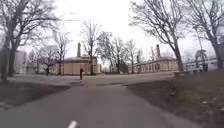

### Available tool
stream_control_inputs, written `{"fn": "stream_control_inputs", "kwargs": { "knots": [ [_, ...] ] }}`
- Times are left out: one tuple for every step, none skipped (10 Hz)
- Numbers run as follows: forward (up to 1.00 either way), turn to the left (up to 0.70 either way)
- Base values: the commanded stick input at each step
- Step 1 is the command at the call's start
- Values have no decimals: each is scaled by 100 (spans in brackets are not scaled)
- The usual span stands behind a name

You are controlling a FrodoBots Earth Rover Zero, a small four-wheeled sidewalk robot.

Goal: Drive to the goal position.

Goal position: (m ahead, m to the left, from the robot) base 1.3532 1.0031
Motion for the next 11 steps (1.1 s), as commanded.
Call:
{"fn": "stream_control_inputs", "kwargs": {
  "knots": [
    [100, 1],
    [100, 1],
    [100, 1],
    [100, 1],
    [100, 1],
    [100, 1],
    [100, 1],
    [100, 1],
    [100, 1],
    [100, 1],
    [100, 1]
  ]
}}
